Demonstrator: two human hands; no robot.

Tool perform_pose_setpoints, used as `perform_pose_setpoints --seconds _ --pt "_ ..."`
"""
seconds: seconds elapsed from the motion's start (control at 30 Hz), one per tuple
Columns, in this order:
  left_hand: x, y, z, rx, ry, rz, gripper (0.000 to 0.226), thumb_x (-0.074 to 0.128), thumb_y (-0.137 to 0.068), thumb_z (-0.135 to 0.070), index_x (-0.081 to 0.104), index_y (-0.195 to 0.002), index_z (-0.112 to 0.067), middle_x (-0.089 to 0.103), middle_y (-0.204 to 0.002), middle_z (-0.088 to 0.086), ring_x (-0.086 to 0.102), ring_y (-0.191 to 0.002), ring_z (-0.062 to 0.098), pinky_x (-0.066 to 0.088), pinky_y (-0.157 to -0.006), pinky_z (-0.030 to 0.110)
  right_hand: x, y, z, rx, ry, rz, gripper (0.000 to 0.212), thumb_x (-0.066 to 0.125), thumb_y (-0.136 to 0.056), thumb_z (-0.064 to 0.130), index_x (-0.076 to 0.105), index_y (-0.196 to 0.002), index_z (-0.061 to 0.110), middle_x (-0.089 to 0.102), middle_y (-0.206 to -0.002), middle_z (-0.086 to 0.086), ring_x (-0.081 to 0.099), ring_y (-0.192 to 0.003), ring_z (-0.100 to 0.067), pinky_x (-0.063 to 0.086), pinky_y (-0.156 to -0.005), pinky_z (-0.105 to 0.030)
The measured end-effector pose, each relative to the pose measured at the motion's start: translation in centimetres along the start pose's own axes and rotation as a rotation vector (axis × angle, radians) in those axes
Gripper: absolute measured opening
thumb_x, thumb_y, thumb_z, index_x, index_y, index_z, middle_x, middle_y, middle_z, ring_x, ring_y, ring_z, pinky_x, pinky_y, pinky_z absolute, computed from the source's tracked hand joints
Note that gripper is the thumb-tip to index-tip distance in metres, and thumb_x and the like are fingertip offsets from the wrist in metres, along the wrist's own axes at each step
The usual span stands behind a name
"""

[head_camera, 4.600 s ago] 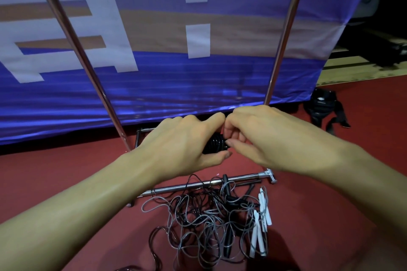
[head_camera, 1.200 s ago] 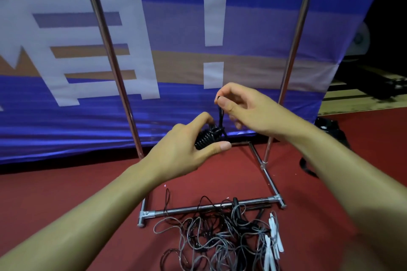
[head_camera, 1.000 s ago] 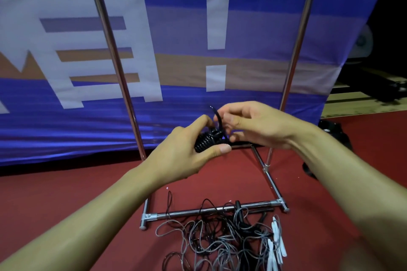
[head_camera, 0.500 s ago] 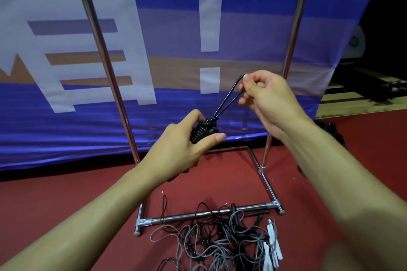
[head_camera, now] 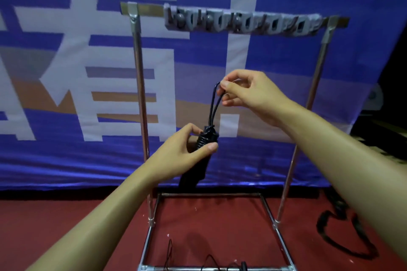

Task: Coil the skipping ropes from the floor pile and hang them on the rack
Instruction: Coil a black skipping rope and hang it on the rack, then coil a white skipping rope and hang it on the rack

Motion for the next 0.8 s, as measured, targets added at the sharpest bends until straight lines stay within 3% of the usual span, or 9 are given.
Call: perform_pose_setpoints --seconds 0.13,0.23,0.3,0.43,0.57,0.67,0.8 --pt "-2.8 -2.3 -0.8 0.076 -0.089 -0.089 0.028 0.075 -0.091 -0.041 0.058 -0.102 -0.02 0.075 -0.097 -0.007 0.07 -0.086 0.005 0.053 -0.078 0.026 0.2 -2.4 2.6 -0.053 0.222 0.019 0.012 0.067 -0.1 0.025 0.072 -0.098 0.014 0.062 -0.079 -0.007 0.061 -0.064 -0.013 0.061 -0.071 -0.031" --pt "-5.3 -3.7 -1.8 0.122 -0.143 -0.184 0.025 0.077 -0.088 -0.045 0.062 -0.1 -0.028 0.072 -0.094 -0.017 0.068 -0.078 0.001 0.049 -0.067 0.016 0.6 -4.4 4.2 0.046 0.091 0.059 0.016 0.058 -0.103 0.02 0.066 -0.098 0.008 0.055 -0.068 -0.004 0.053 -0.06 -0.019 0.059 -0.066 -0.033" --pt "-6.9 -4.6 -2.1 0.127 -0.199 -0.233 0.032 0.077 -0.085 -0.053 0.063 -0.101 -0.03 0.072 -0.094 -0.017 0.069 -0.078 0.001 0.053 -0.067 0.02 1.0 -5.6 5.4 0.075 0.023 0.097 0.018 0.057 -0.103 0.02 0.066 -0.099 0.005 0.063 -0.072 -0.006 0.058 -0.064 -0.02 0.059 -0.067 -0.031" --pt "-9.8 -6.1 -2.0 0.133 -0.253 -0.324 0.04 0.076 -0.079 -0.066 0.064 -0.099 -0.034 0.072 -0.096 -0.014 0.072 -0.078 0.007 0.059 -0.072 0.034 1.4 -7.9 6.9 -0.051 0.14 0.118 0.013 0.06 -0.102 0.008 0.069 -0.108 0.001 0.069 -0.087 -0.012 0.066 -0.071 -0.018 0.061 -0.072 -0.027" --pt "-12.2 -6.8 -2.5 0.139 -0.289 -0.37 0.045 0.077 -0.078 -0.065 0.068 -0.109 -0.033 0.072 -0.105 -0.016 0.071 -0.082 0.002 0.06 -0.08 0.032 1.6 -10.1 8.0 -0.198 0.285 -0.013 0.01 0.066 -0.099 0.008 0.07 -0.107 0.005 0.077 -0.089 -0.007 0.076 -0.074 -0.017 0.064 -0.077 -0.032" --pt "-14.0 -7.3 -3.6 0.159 -0.321 -0.457 0.048 0.077 -0.08 -0.063 0.067 -0.114 -0.031 0.068 -0.111 -0.014 0.071 -0.082 0.004 0.057 -0.074 0.026 2.8 -12.2 9.8 -0.33 0.41 -0.12 0.006 0.073 -0.095 0.015 0.076 -0.099 0.011 0.079 -0.085 -0.003 0.077 -0.075 -0.014 0.064 -0.08 -0.032" --pt "-16.6 -8.7 -4.6 0.174 -0.343 -0.556 0.049 0.077 -0.083 -0.059 0.063 -0.119 -0.028 0.065 -0.108 -0.014 0.065 -0.086 0.0 0.049 -0.068 0.016 4.7 -15.5 12.2 -0.418 0.447 -0.238 0.003 0.076 -0.093 0.021 0.078 -0.093 0.018 0.076 -0.085 0.002 0.074 -0.065 -0.011 0.063 -0.065 -0.026"
Point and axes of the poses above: each hand's wrist, its own y-axis away from the middle knuckle, its own x-axis out of the palm, z = x × y, the point moved 4 cm from there along -y, towards the middle knuckle
